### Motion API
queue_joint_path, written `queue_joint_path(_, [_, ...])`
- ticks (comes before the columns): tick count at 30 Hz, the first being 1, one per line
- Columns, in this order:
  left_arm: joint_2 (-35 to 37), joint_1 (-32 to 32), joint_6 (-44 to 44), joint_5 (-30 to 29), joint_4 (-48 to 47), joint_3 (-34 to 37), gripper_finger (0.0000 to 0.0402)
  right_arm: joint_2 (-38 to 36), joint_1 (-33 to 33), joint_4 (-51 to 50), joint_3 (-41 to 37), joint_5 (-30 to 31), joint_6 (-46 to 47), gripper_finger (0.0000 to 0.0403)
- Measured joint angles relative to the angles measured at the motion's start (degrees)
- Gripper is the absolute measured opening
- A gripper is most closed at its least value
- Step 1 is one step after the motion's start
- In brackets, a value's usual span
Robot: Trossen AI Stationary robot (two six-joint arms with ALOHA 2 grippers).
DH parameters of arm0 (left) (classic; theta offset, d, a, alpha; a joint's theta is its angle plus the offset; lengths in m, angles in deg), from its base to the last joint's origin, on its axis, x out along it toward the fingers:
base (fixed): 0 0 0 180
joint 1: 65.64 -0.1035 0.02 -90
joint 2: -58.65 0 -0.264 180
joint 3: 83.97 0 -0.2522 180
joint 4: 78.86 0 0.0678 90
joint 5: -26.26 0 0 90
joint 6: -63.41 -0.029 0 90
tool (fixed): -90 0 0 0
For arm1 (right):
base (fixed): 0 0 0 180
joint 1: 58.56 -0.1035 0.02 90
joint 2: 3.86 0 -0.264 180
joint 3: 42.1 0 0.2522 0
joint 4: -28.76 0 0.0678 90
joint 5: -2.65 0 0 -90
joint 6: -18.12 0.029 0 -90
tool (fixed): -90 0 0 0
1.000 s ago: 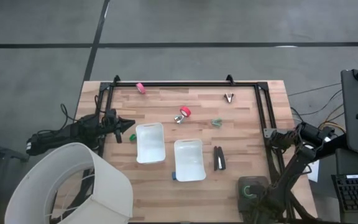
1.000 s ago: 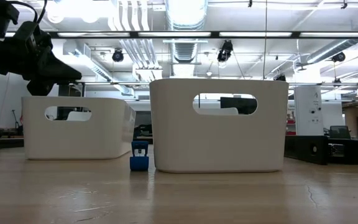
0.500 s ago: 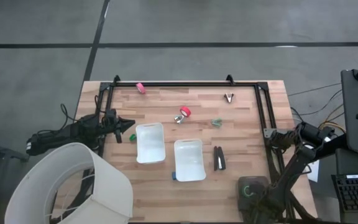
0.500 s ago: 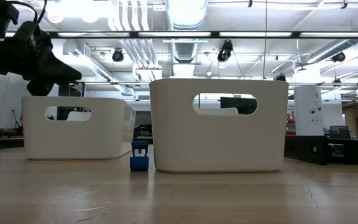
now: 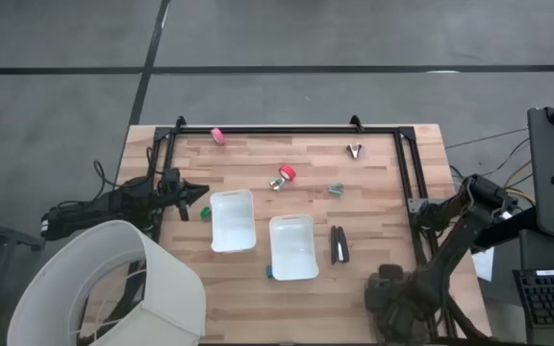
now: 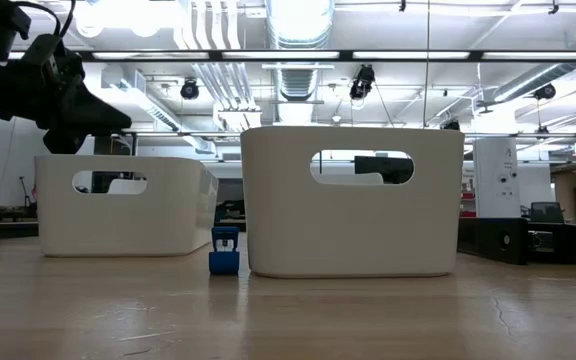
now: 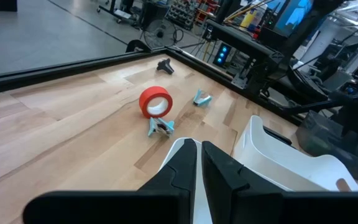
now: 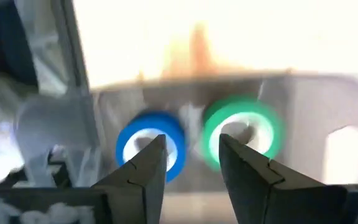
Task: Pick and place Stapler, Stapler remover, tape
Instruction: Put the red tape into the black bin
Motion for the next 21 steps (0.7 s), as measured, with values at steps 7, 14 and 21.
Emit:
queue_joint_path(7, [0.0, 0.0, 0.0, 0.0, 0.0, 0.0, 0.0028, -5.7, 4.2, 0.0, 0.0, 21.7, -7.7, 0.0142])
queue_joint_path(14, [0.0, 0.0, 0.0, 0.0, 0.0, 0.0, 0.0028, -8.1, 15.0, 0.7, 0.0, 33.7, -17.6, 0.0161])
queue_joint_path(21, [0.0, 0.0, 0.0, 0.0, 0.0, 0.0, 0.0028, -8.1, 32.3, 5.4, -0.1, 33.2, -38.3, 0.0152])
